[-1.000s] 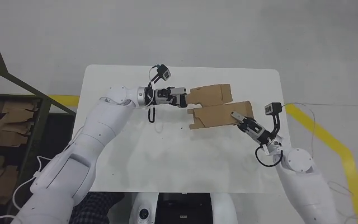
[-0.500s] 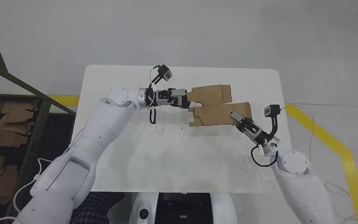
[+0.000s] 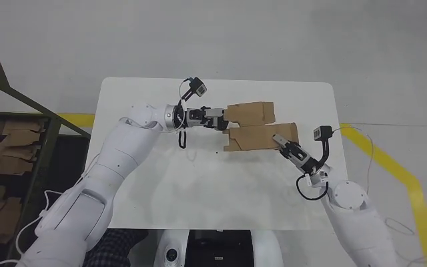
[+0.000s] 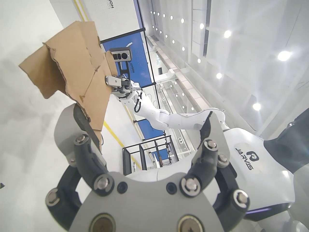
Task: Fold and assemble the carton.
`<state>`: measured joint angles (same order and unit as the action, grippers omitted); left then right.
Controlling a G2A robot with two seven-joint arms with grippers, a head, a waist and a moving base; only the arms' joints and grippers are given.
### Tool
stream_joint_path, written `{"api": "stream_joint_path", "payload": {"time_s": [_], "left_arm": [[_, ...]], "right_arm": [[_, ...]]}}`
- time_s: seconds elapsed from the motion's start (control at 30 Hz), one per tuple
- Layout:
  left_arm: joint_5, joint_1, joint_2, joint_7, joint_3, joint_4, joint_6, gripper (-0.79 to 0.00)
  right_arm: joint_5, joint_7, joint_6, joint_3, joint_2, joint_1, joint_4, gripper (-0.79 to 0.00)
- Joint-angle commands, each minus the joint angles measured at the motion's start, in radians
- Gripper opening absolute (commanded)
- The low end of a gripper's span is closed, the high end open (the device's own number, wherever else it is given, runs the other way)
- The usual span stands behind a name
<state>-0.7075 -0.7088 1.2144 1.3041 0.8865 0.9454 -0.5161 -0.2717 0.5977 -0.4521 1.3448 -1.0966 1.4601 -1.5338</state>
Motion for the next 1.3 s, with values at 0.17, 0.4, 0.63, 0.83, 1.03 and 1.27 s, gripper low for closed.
{"api": "stream_joint_path", "payload": {"time_s": [0.17, 0.4, 0.63, 0.83, 1.03, 1.27], "left_arm": [[0.020, 0.019, 0.015, -0.016, -0.022, -0.034, -0.016, 0.000], [0.020, 0.029, 0.023, -0.020, -0.028, -0.042, -0.020, 0.000], [0.020, 0.038, 0.031, -0.023, -0.033, -0.057, -0.023, 0.000], [0.062, 0.049, 0.035, -0.046, -0.037, -0.081, -0.045, -0.237], [0.160, 0.058, 0.038, -0.118, -0.042, -0.102, -0.074, -0.434], [0.177, 0.057, 0.040, -0.123, -0.033, -0.098, -0.070, -0.517]], "right_arm": [[0.000, 0.006, 0.000, 0.004, 0.000, 0.011, -0.024, -0.785], [0.010, 0.005, 0.005, -0.004, -0.002, 0.013, -0.036, -0.785], [0.011, 0.006, 0.006, -0.008, -0.004, 0.011, -0.035, -0.785], [0.011, 0.002, 0.008, -0.008, -0.005, 0.011, -0.039, -0.785], [0.019, -0.001, 0.008, -0.005, -0.005, 0.013, -0.045, -0.785], [0.027, -0.004, 0.006, -0.003, -0.006, 0.016, -0.050, -0.785]]}}
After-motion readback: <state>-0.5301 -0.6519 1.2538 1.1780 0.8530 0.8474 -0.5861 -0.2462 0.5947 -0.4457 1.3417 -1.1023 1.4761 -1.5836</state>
